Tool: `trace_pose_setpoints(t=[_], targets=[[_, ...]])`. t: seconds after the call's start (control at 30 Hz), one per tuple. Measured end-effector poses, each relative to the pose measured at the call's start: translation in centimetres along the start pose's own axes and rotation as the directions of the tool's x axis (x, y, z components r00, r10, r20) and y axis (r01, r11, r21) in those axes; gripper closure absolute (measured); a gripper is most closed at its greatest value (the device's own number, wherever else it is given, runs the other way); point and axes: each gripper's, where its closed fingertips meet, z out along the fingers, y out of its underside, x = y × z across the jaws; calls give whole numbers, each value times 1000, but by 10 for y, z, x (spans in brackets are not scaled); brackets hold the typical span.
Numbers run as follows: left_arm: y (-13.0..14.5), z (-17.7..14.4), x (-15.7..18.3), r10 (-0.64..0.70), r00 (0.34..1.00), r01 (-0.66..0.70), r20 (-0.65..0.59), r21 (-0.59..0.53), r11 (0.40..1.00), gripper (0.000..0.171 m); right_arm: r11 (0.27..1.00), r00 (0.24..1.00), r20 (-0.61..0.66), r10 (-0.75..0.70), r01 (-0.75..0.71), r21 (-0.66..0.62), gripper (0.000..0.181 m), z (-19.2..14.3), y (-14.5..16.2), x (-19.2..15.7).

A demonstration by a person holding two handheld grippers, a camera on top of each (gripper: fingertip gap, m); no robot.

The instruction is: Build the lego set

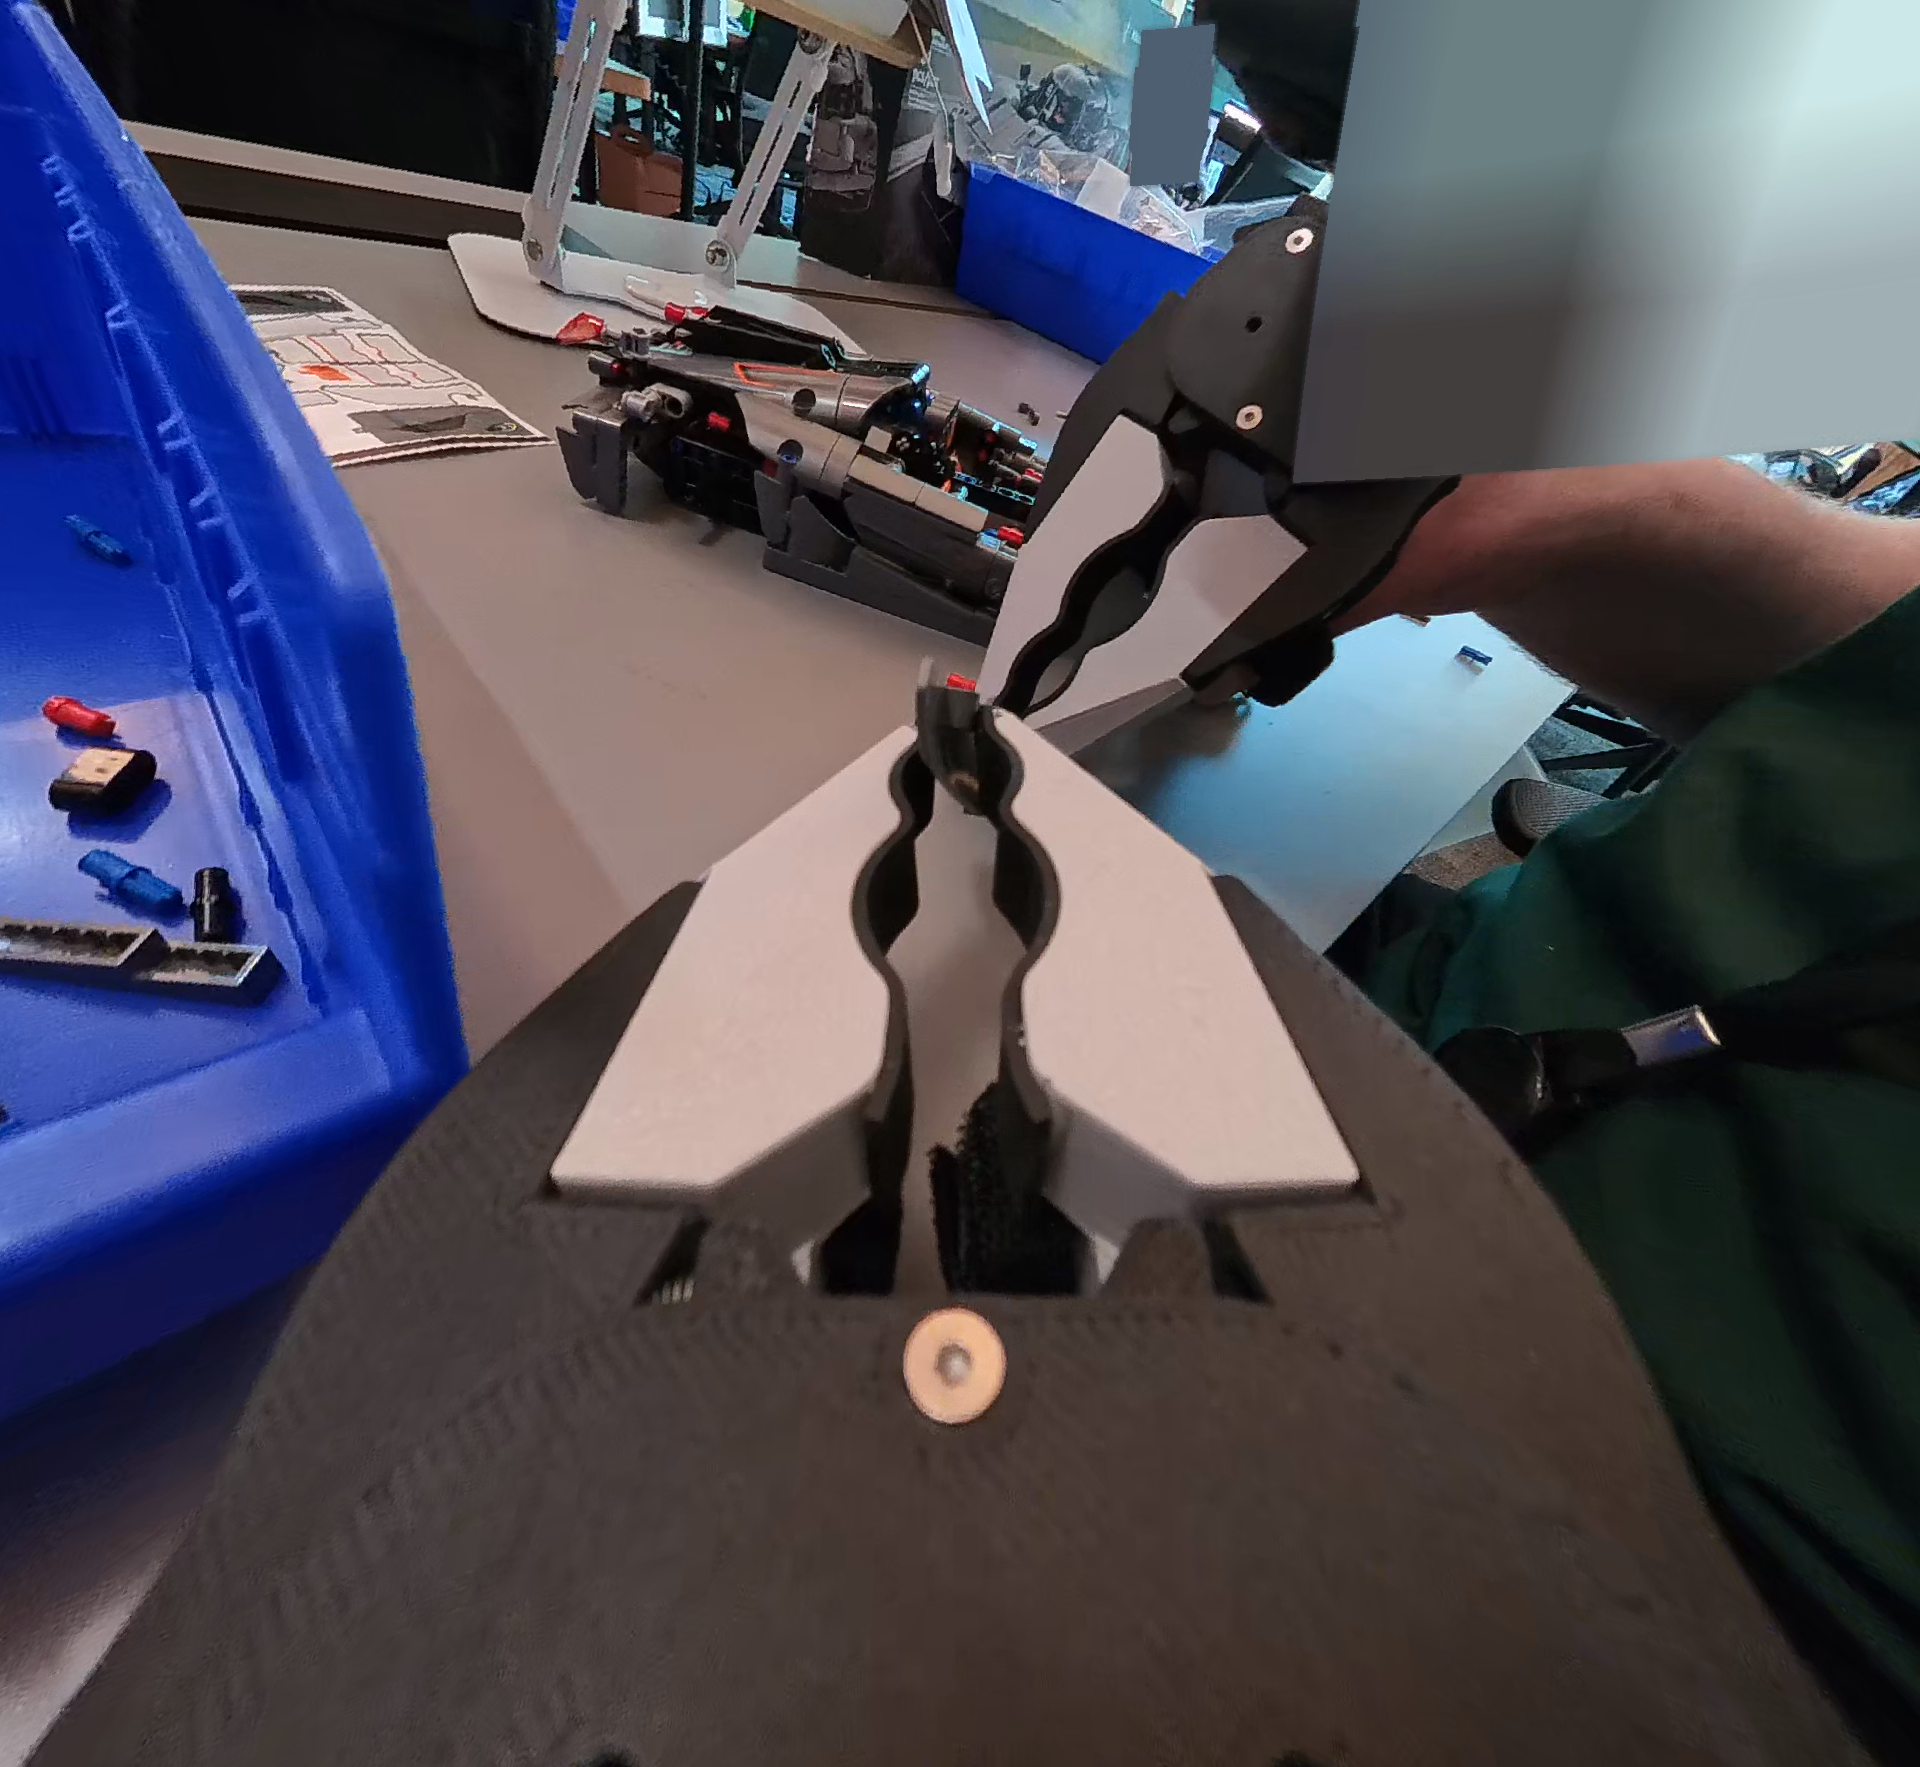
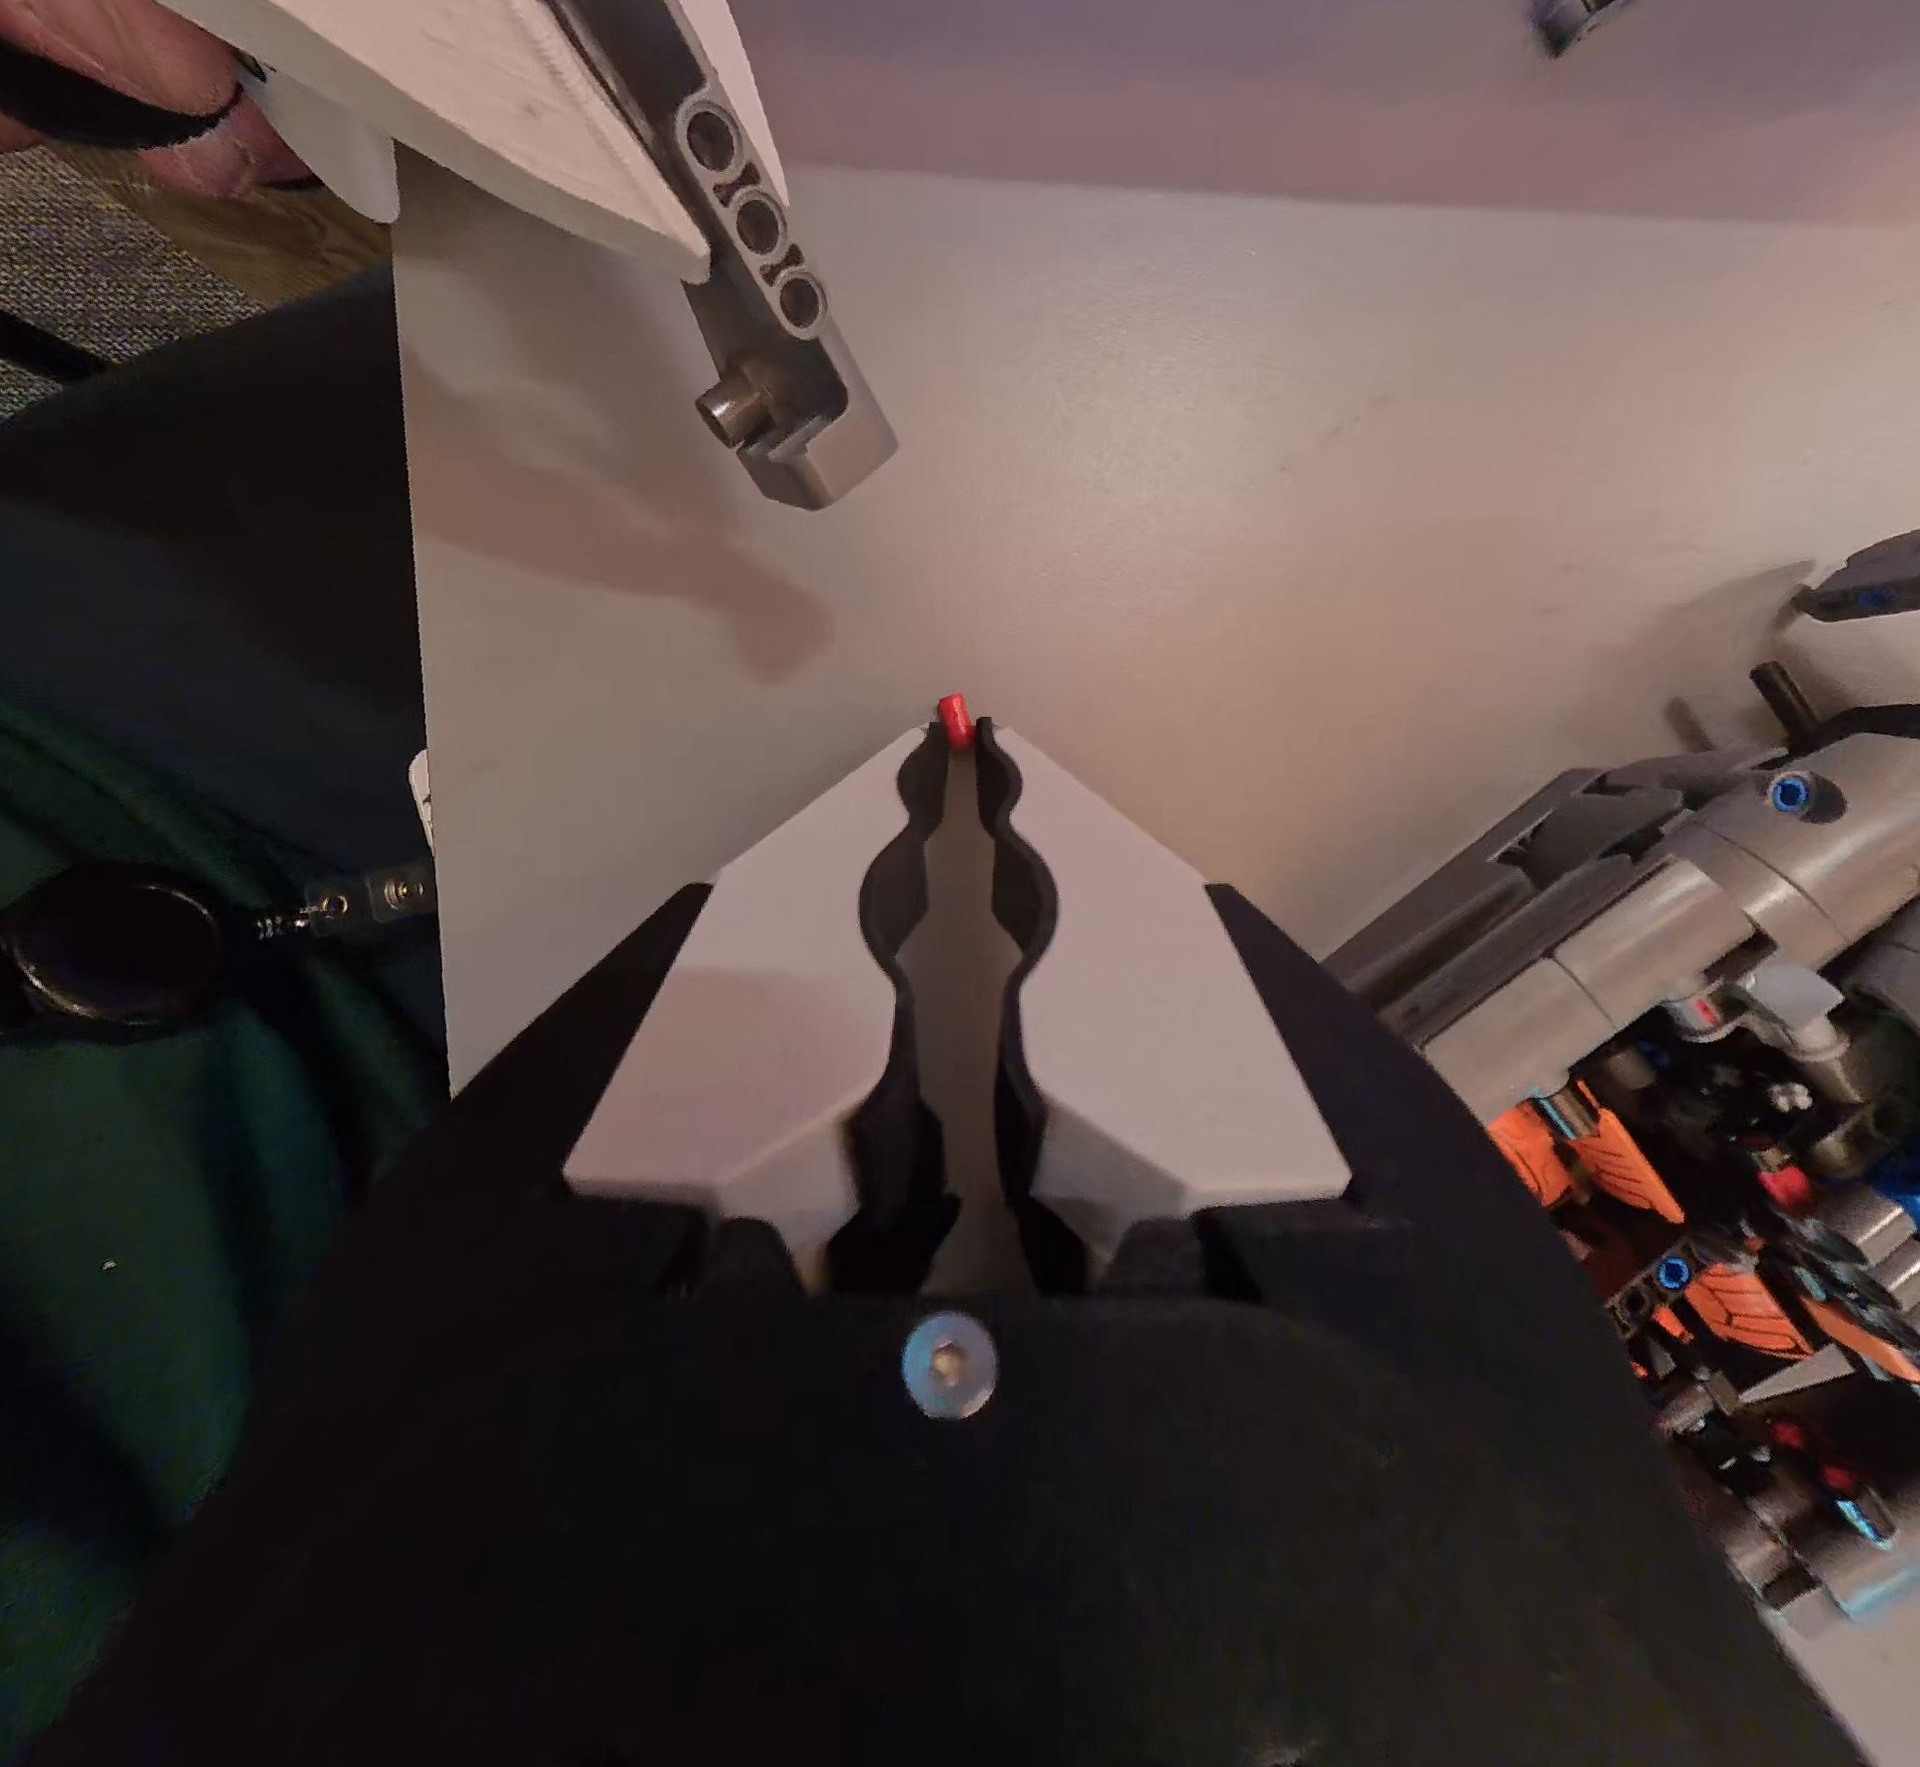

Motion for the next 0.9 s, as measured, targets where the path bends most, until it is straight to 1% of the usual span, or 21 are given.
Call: trace_pose_setpoints(t=[0.13, 0.27, 0.33, 0.4, 0.53, 0.63, 0.73, 0.9], targets=[[1, 0, 1, 10, 1000, -10, 1, -18, 1000, 166, 1000, 1000, -8, -22, 22, 5, 178, -1, 0, 2], [6, 2, 1, 51, 998, -49, 21, -90, 995, 166, 996, 998, -28, -63, 65, 67, 178, -15, -13, 5], [11, 5, 2, 61, 998, -57, 21, -146, 988, 166, 986, 992, -39, -120, 123, 109, 178, -24, -25, 4], [13, 8, 5, 56, 998, -55, 5, -180, 982, 166, 974, 981, -66, -182, 189, 124, 178, -29, -33, 6], [15, 14, 8, 45, 999, -46, -11, -241, 969, 166, 919, 929, -119, -351, 366, 148, 179, -35, -47, -1], [17, 17, 7, 47, 999, -46, -3, -272, 961, 166, 875, 885, -161, -436, 459, 154, 179, -37, -53, -7], [19, 20, 6, 70, 997, -63, 13, -306, 950, 166, 847, 852, -191, -488, 515, 133, 178, -36, -51, -10], [22, 26, 7, 109, 994, -93, 23, -363, 927, 166, 826, 820, -239, -520, 554, 104, 179, -34, -50, -8]])
